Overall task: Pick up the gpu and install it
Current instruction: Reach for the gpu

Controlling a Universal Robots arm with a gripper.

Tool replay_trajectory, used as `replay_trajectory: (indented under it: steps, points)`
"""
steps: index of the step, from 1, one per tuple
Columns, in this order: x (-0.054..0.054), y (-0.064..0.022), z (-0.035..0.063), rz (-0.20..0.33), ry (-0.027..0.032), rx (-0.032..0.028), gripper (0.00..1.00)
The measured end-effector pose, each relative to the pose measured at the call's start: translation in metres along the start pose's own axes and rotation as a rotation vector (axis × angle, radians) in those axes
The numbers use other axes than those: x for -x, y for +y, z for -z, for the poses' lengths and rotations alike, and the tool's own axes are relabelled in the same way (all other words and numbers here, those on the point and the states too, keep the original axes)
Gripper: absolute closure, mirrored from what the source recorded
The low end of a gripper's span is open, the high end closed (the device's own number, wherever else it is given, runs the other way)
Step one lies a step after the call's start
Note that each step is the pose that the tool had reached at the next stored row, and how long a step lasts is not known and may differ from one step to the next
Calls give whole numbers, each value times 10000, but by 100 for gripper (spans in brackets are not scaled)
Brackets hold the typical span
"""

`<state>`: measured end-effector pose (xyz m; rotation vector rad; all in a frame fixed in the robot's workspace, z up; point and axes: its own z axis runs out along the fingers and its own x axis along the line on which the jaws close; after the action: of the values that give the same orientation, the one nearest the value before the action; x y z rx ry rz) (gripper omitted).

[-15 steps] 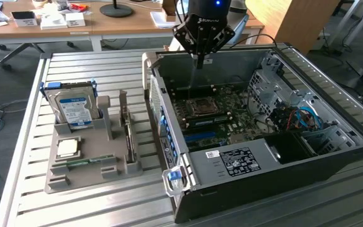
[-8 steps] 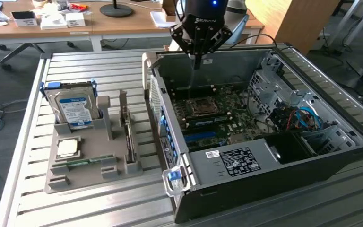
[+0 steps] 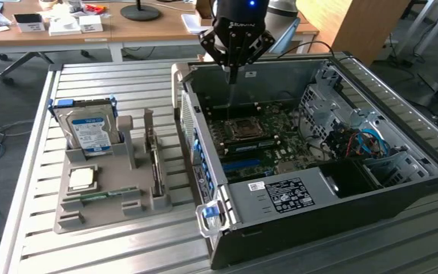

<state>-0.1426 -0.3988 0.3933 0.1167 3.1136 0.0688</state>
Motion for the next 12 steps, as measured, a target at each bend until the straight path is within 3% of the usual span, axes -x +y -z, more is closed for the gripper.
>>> replay_trajectory:
  steps: [12]
  points:
    - [-128,-10,4,1,1,0,89]
